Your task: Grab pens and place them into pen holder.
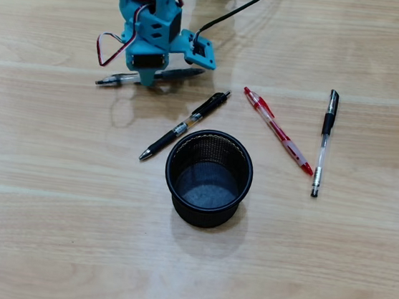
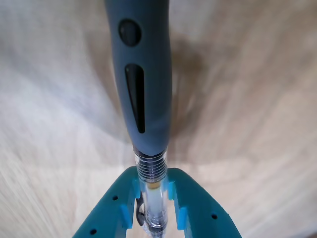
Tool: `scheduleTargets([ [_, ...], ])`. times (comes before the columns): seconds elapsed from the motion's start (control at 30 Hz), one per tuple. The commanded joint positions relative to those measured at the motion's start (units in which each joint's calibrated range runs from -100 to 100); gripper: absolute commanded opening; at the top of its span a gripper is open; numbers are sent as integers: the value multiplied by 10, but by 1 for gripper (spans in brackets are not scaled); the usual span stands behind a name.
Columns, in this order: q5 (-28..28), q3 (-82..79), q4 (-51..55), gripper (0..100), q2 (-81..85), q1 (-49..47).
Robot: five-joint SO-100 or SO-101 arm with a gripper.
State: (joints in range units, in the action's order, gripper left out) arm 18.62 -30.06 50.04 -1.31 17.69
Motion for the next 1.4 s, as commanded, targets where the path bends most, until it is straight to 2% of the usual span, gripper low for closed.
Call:
scheduleTargets([
  [0.0,-58,88,41,2,95,-3],
  [0.1,-121,188,91,2,145,-6],
  [0.2,-206,324,133,2,170,-20],
  [0.27,-285,405,156,2,170,-28],
  [0.4,-484,476,174,2,142,-75],
  [0.5,-572,476,127,2,105,-128],
  [0.73,-651,446,-93,2,15,-208],
  [0.83,-670,430,-153,2,-13,-228],
  [1.37,-673,339,-170,2,-57,-238],
])
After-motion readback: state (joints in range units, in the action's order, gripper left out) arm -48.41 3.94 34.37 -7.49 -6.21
